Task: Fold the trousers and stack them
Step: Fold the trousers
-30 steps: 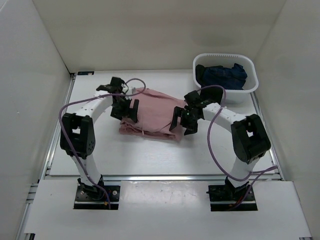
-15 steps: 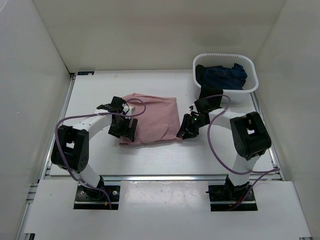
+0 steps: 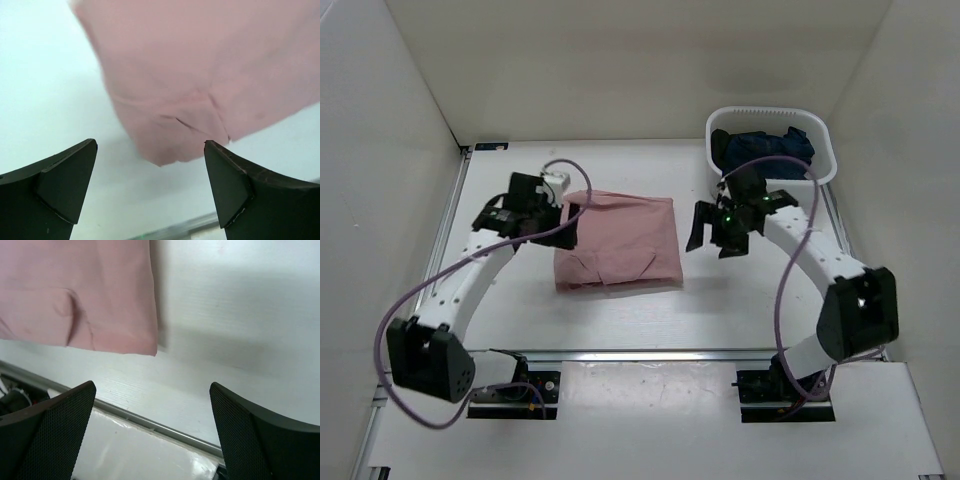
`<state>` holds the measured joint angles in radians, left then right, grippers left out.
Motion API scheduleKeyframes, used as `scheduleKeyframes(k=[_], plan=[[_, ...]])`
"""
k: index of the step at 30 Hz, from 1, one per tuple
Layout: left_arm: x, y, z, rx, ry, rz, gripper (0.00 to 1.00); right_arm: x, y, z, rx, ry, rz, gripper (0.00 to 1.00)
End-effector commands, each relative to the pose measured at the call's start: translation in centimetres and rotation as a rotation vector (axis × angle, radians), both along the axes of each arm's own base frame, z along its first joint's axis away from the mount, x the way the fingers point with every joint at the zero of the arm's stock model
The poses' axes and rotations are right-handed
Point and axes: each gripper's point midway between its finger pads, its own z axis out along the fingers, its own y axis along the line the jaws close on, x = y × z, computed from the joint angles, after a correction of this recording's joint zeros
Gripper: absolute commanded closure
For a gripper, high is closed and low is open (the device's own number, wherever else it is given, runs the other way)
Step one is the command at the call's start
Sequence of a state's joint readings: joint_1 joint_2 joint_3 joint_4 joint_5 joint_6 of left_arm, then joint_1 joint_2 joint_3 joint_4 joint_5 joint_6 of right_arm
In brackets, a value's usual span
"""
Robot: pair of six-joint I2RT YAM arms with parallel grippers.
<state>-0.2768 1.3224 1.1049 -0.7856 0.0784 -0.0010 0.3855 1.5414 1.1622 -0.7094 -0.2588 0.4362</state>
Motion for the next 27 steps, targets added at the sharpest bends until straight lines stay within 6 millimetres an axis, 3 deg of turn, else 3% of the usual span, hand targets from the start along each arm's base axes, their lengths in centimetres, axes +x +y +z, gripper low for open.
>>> scheduleKeyframes(k=[1,3,5,6,8,10,11,12,14,18,21,27], plan=[[0.7,3.9,6.2,0.028,-0.182,0.133,0.0,-0.3,-5.0,5.0,-0.182,-0.097,-0.066,0.01],[0.6,5.9,7.8,0.061,-0.235,0.201,0.0,-0.6,-6.8,5.8,-0.216,-0.104,-0.111,0.01],[0.2,10.0,9.5,0.128,-0.3,0.345,0.0,-0.6,-7.7,7.5,-0.204,-0.147,-0.138,0.01],[-0.4,11.7,9.5,0.162,-0.3,0.404,0.0,-0.6,-8.8,7.7,-0.217,-0.143,-0.17,0.01],[-2.2,17.0,9.4,0.268,-0.301,0.599,0.0,-0.5,-10.3,8.1,-0.247,-0.161,-0.219,0.01],[-4.3,20.2,7.3,0.349,-0.249,0.714,0.0,-0.5,-11.9,8.4,-0.27,-0.164,-0.27,0.01],[-6.3,22.5,6.0,0.398,-0.207,0.809,0.0,-0.4,-12.8,8.7,-0.284,-0.178,-0.303,0.01],[-7.3,23.5,5.5,0.418,-0.189,0.852,0.0,-0.2,-13.2,9.0,-0.287,-0.198,-0.319,0.01],[-9.5,25.1,5.0,0.438,-0.178,0.94,0.0,0.1,-14.0,9.4,-0.301,-0.21,-0.347,0.01],[-11.9,25.6,3.3,0.421,-0.145,0.992,0.0,1.0,-15.2,10.9,-0.327,-0.256,-0.394,0.01],[-12.1,25.6,2.9,0.414,-0.134,0.994,0.0,1.2,-15.5,11.3,-0.339,-0.272,-0.394,0.01],[-11.5,25.7,5.0,0.393,-0.185,0.998,0.0,1.3,-15.4,11.6,-0.336,-0.281,-0.396,0.01]])
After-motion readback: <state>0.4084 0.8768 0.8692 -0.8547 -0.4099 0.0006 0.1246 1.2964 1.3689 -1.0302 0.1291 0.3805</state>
